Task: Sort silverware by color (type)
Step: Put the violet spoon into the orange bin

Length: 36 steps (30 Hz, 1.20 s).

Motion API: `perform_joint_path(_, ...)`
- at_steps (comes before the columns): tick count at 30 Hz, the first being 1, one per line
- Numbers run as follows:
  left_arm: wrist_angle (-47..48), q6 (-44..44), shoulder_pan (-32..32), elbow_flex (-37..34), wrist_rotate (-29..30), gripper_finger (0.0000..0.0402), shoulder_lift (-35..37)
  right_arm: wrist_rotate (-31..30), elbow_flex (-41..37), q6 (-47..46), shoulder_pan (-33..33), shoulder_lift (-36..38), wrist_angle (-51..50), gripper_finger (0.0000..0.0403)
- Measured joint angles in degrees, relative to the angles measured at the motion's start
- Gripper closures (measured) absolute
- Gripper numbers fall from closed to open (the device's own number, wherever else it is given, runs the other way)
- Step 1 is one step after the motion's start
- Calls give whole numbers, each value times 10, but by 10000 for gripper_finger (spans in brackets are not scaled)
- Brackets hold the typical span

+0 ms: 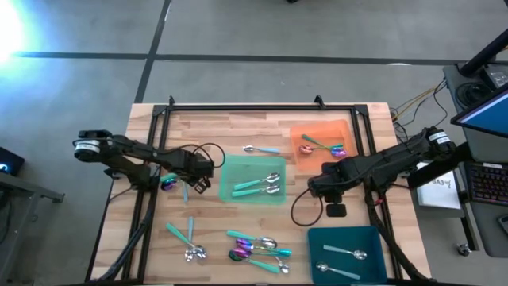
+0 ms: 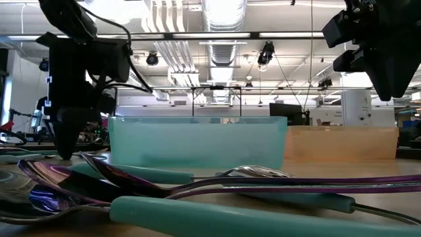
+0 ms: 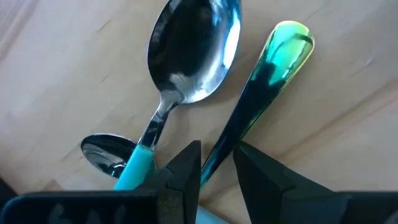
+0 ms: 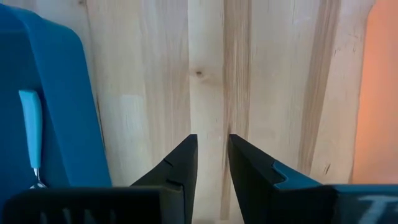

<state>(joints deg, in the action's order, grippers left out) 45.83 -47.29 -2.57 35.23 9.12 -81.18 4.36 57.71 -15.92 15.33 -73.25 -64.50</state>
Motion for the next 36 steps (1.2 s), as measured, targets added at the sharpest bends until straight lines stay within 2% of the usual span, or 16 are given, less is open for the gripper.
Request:
perform_joint_path(6, -2, 2, -1, 0, -7, 327, 0, -1, 0, 5, 0, 0, 9, 329)
perform_joint_path(12, -1, 2, -1, 7, -16, 390, -2, 0, 0, 5, 0, 0, 8, 331)
perform_joint_path(20, 10, 5, -1, 32, -22, 395, -3, 0, 0, 5, 0, 0, 8, 326)
perform_joint_path(30, 47, 54, -3, 93, -9, 395, -3, -3, 0, 5, 0, 0, 5, 325)
perform_joint_path(36, 69, 78, -3, 140, 8, 395, -2, -59, 2, 1, -4, 16, -7, 321)
